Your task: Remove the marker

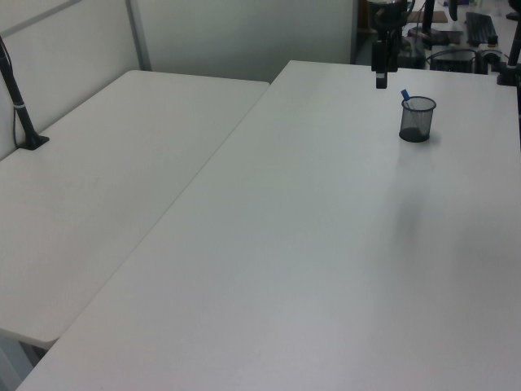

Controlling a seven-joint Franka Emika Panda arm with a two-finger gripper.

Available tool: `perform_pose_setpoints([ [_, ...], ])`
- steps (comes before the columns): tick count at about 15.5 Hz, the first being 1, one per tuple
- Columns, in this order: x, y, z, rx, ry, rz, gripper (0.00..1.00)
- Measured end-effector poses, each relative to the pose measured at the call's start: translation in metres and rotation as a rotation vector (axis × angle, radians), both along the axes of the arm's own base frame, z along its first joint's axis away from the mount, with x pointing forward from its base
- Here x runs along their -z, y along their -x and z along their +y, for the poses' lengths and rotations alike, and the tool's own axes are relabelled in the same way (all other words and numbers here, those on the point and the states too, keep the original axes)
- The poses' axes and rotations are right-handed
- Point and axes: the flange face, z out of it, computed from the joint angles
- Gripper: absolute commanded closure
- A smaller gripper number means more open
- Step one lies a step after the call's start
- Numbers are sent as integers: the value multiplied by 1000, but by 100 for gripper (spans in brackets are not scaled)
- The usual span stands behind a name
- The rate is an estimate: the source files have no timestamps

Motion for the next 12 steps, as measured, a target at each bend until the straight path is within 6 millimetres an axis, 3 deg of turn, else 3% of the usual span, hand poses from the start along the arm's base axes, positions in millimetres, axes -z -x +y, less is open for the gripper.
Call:
perform_pose_setpoints([
  [12,3,3,-3,5,1,28,0],
])
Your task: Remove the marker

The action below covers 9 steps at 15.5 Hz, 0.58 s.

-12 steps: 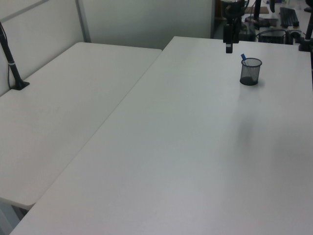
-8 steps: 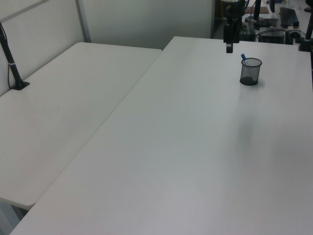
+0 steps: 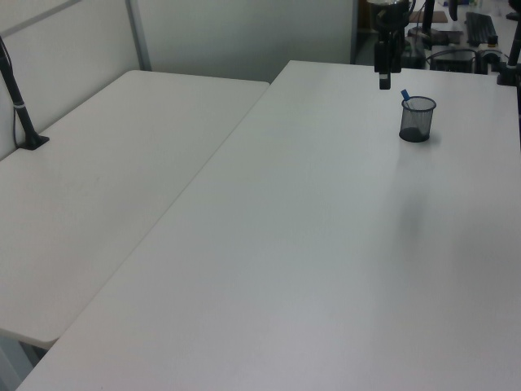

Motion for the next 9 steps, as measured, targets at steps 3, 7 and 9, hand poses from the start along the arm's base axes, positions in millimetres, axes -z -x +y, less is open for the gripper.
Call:
perform_pose_setpoints([
  [3,1,0,0,1,0,5,0],
  [7,9,-2,3,-4,-4,20,0],
  [9,14,-4,7,-11,-5,30,0],
])
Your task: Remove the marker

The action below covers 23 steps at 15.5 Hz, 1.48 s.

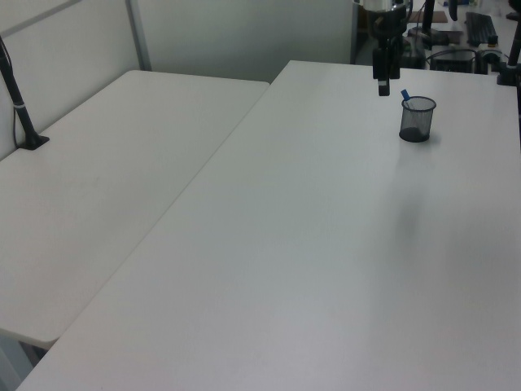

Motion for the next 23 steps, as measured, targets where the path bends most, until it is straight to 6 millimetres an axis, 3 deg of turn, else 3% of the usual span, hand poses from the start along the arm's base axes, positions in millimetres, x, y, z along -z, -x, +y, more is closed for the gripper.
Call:
perform_pose_setpoints([
  [3,3,-1,0,1,0,6,0],
  [5,2,-2,-15,27,1,4,0],
  [7,8,-5,-48,82,2,1,0],
  [11,48,-13,-164,186,-10,-7,0],
  [13,60,-7,-211,198,-18,-12,0],
  [19,91,1,-281,219,-22,-39,7],
  [23,119,-6,-299,233,-12,-54,19],
])
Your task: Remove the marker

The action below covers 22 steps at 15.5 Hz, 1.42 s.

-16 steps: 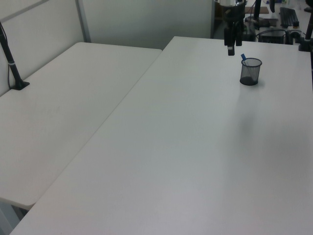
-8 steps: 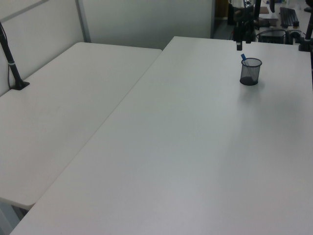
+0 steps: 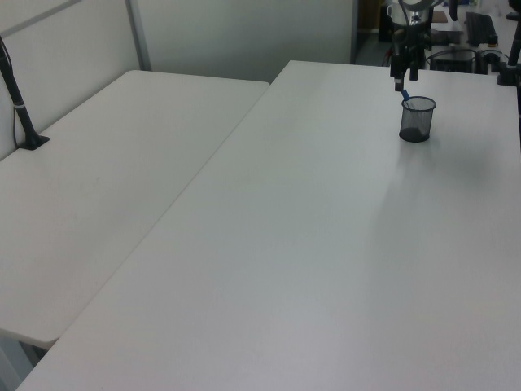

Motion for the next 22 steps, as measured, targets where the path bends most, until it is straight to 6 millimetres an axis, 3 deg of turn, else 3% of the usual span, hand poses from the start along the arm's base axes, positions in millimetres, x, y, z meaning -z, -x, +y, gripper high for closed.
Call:
perform_pose_setpoints([
  [2,10,-2,-1,-14,5,12,33],
  [6,12,-3,-1,-55,1,13,62],
  [11,19,-4,0,-85,-5,21,80],
  [16,21,-5,0,-100,-8,24,87],
  [22,18,-6,-1,-109,-5,18,87],
])
